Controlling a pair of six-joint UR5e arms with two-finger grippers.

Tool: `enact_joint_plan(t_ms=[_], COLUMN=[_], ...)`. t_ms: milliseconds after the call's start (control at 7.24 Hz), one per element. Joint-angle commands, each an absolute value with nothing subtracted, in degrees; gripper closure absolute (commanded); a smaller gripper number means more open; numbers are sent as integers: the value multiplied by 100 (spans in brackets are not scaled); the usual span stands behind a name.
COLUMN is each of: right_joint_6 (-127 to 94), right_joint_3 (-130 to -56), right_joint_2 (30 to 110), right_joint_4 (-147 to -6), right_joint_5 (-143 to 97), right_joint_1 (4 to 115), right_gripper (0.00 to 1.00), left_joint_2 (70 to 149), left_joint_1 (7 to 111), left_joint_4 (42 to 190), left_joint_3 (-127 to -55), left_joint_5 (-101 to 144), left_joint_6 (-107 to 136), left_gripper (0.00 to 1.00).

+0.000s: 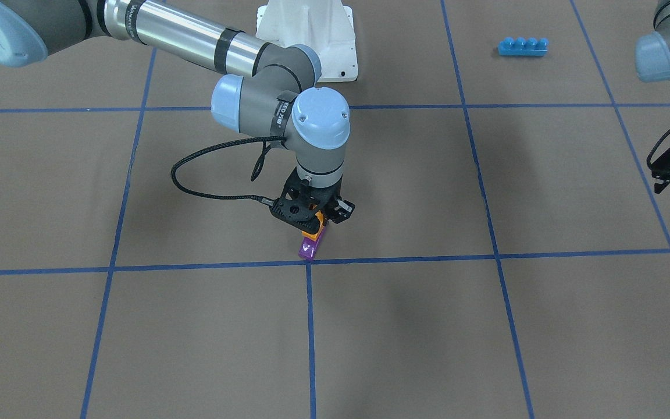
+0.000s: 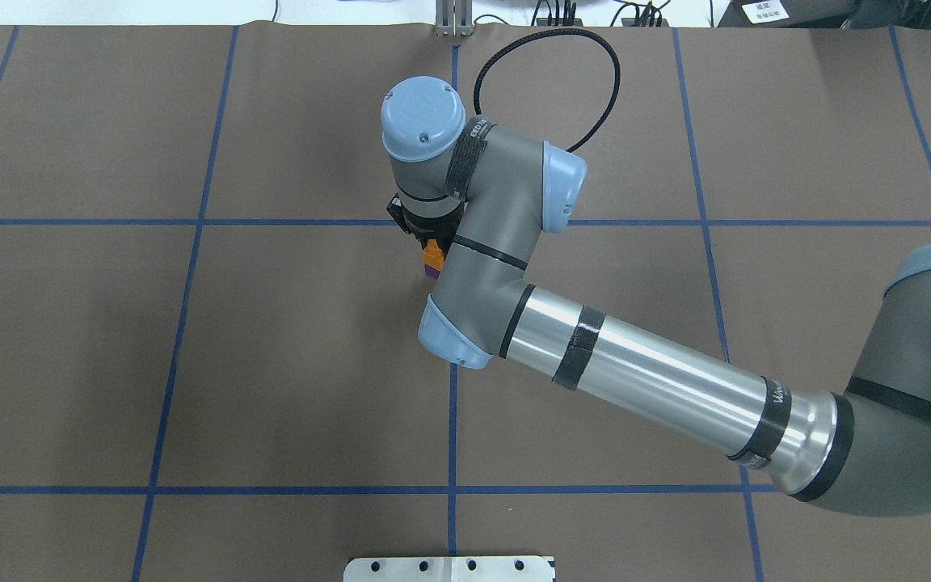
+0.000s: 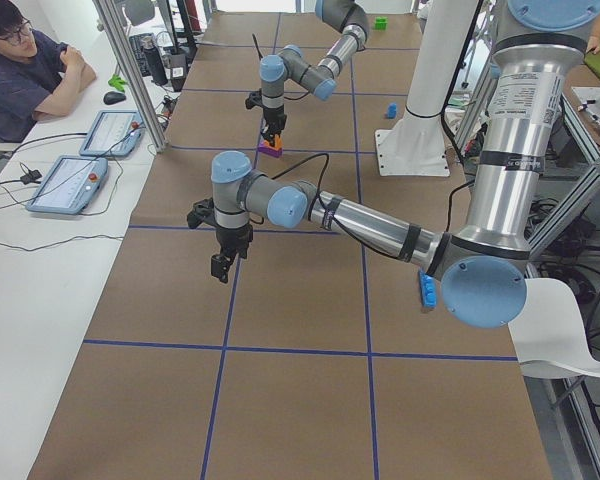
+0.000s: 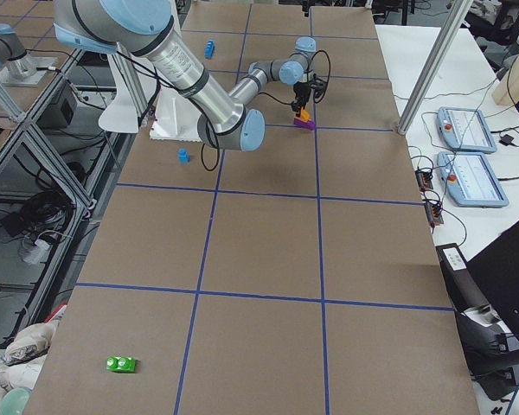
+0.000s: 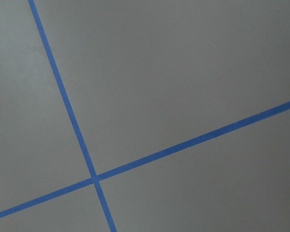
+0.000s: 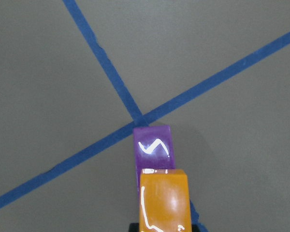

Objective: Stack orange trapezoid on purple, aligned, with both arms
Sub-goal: 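Lower the orange block onto the purple block, aligning their edges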

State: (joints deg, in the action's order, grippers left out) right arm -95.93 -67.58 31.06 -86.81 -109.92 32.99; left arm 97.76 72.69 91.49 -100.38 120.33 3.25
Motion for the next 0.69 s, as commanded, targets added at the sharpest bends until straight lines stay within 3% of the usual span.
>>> enact_joint_plan(t_ms=[0, 414, 553], right_joint_6=[-9615, -9554, -9467], right_joint_3=[-6768, -6907, -7308], right_joint_2=[3103, 3094, 3163], right_joint_4=[-8684, -8692, -8779], right_joint_5=[-10995, -11030, -11091], right_joint_1=[3279, 3383, 3619], right_gripper=[1, 0, 0], left_joint_2=[9791, 9791, 9765], left_joint_1=[7269, 7269, 7277], left_joint_4=[9149, 9149, 9149], left_joint_3=[-10037, -10037, -10037], left_joint_5=[12032, 12032, 12032], left_joint_6=[325, 325, 316], left_gripper=[0, 0, 0])
